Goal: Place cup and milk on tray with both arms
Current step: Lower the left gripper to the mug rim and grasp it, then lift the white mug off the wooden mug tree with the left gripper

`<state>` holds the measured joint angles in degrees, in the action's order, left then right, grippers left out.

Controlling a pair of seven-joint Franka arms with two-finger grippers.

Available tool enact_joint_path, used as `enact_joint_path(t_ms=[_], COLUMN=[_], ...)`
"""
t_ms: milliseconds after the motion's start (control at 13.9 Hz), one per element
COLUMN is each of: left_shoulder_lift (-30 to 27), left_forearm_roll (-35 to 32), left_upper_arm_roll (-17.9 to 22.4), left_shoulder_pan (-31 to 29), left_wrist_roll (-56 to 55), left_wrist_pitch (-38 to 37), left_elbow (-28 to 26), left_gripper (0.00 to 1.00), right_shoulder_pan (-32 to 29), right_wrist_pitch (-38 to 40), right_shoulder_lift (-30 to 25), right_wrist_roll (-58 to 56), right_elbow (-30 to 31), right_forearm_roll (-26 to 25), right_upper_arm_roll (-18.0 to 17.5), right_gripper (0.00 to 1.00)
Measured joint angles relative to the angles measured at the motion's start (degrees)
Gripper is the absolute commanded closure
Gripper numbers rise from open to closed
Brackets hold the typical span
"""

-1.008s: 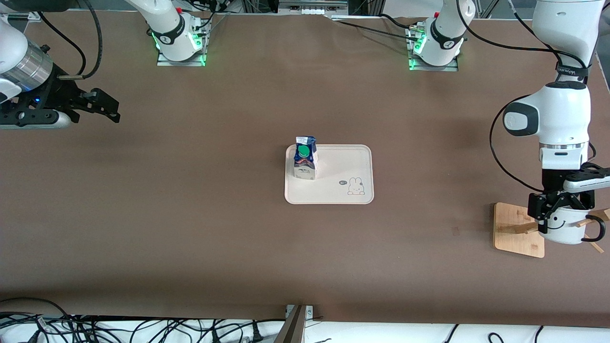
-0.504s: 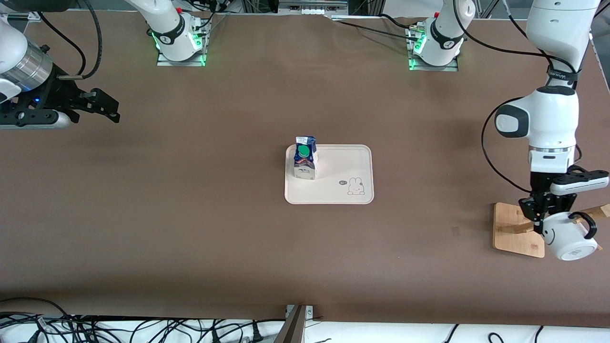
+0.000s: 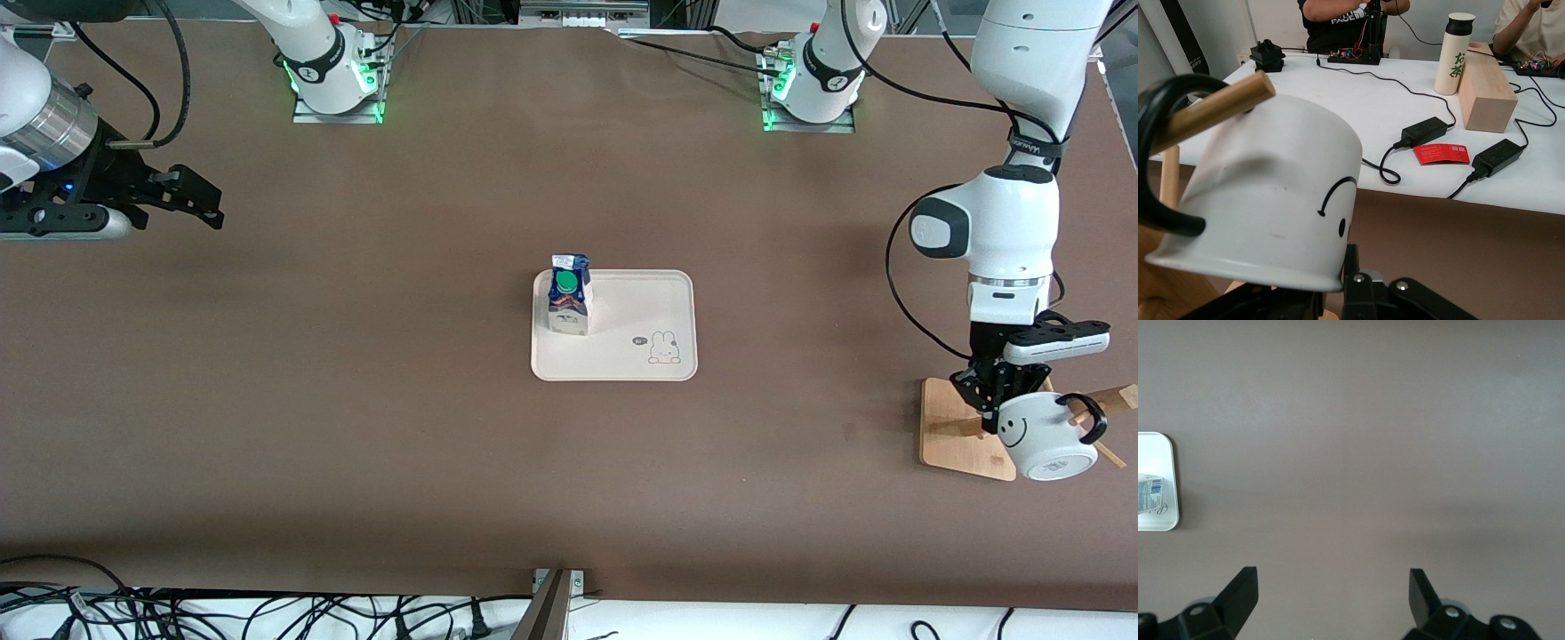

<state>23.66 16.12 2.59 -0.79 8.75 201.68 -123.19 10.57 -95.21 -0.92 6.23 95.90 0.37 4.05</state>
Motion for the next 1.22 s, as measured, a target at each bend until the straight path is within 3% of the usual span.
enact_joint_path(t_ms=[792, 1223], left_shoulder_lift=[-1.89, -6.77], left_forearm_roll=[0.04, 0.04], left_upper_arm_roll=[-2.22, -2.94], left_shoulder_pan=[-0.10, -0.03], left_wrist_roll=[-0.99, -1.01], left_wrist_pitch=[-0.35, -10.18], left_elbow=[-1.08, -1.02], left_gripper=[1.00, 1.00], right_shoulder_pan=[0.00, -0.01], right_wrist_pitch=[0.00, 0.00], right_shoulder_lift=[0.00, 0.00], right_wrist_roll=[0.00, 0.02], right_elbow=[0.00, -0.01], right_forearm_roll=[0.00, 0.00], right_upper_arm_roll=[0.00, 0.01], right_gripper=[0.00, 0.00])
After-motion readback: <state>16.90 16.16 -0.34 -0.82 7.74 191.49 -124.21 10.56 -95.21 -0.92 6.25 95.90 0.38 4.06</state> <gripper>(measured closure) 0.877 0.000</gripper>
